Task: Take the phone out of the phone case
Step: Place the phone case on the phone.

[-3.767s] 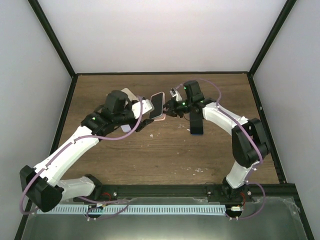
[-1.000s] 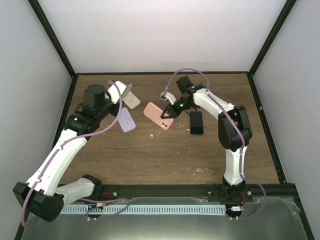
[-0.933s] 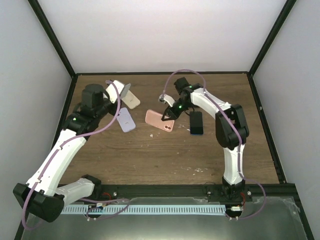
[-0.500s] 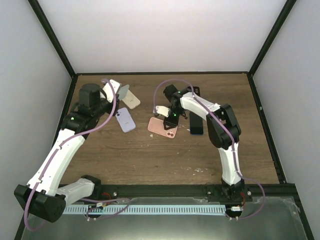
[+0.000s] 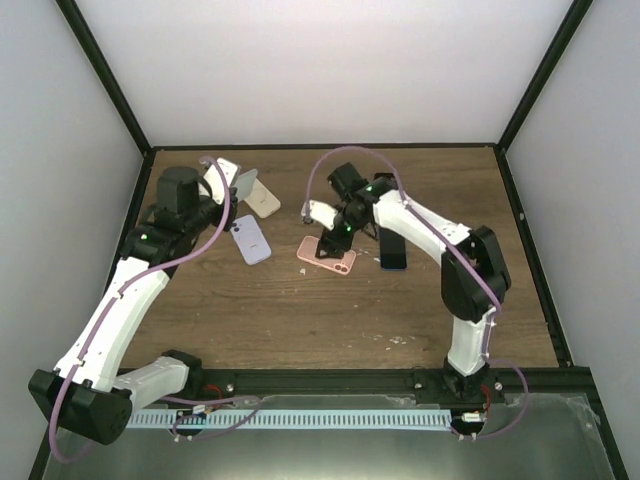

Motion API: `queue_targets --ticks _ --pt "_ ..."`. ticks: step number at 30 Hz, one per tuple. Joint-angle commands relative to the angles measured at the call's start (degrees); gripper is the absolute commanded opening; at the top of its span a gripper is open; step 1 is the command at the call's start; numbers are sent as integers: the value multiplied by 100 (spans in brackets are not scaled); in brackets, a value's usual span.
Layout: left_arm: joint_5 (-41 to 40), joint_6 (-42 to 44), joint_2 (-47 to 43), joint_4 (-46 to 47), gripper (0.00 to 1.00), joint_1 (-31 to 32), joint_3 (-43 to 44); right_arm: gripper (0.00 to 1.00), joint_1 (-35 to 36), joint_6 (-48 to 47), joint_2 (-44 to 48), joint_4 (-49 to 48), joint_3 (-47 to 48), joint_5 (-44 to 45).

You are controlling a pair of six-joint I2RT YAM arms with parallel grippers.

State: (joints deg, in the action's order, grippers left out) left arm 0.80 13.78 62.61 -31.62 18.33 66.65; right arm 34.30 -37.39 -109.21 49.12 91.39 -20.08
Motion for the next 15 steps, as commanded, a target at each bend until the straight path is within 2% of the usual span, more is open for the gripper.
queue_targets --ticks 1,4,8,15 --pt "124 -77 -126 339 0 -53 89 76 741 543 324 282 -772 -876" --pt "161 -90 -125 340 0 -59 100 75 1055 820 318 127 -1183 -982" --pt "166 -93 -142 323 0 -66 106 74 1119 1017 194 -54 -1488 -1063" --pt "197 -95 -144 318 0 -74 85 76 1078 1155 -77 -466 -1904 -441"
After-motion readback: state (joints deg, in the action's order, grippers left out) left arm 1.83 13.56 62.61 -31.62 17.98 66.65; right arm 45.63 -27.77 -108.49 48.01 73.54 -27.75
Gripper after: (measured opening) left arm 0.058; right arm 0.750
